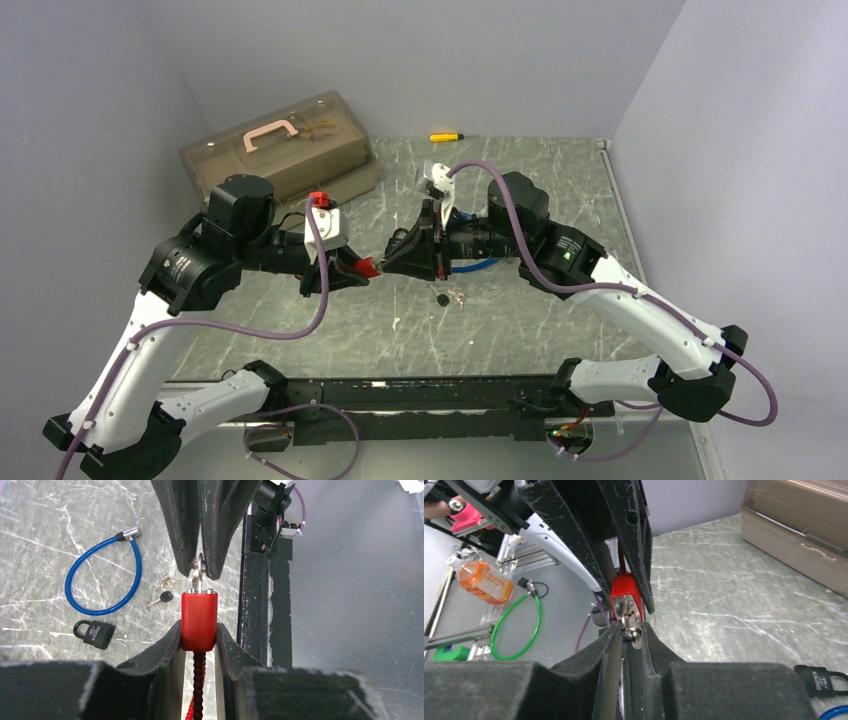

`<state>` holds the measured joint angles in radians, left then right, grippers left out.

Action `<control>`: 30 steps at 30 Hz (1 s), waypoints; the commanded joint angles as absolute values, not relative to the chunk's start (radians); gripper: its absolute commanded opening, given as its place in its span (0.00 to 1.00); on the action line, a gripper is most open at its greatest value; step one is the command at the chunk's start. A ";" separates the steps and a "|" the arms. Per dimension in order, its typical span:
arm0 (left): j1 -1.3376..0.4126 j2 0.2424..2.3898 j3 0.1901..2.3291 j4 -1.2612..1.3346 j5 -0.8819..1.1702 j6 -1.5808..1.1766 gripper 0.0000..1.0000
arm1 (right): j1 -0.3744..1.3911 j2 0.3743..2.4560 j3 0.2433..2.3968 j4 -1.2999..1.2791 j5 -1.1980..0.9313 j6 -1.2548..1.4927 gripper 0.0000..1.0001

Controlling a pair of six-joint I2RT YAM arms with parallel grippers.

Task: Unlock with the key
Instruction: Unlock the lock.

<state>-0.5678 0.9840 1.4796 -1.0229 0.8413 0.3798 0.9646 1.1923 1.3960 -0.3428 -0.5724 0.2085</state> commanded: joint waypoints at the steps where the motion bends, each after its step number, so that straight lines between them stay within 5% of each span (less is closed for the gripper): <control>1: -0.569 0.968 1.480 -1.006 0.876 0.384 0.00 | 0.962 1.161 1.443 -0.317 -0.518 0.177 0.25; 20: -0.569 0.967 1.488 -0.991 0.875 0.367 0.00 | 0.962 1.154 1.434 -0.286 -0.534 0.159 0.05; 28: -0.569 0.964 1.488 -0.993 0.868 0.367 0.00 | 0.962 1.167 1.439 -0.291 -0.568 0.161 0.04; 30: -0.569 0.962 1.488 -0.992 0.865 0.367 0.00 | 0.962 1.166 1.440 -0.295 -0.573 0.161 0.10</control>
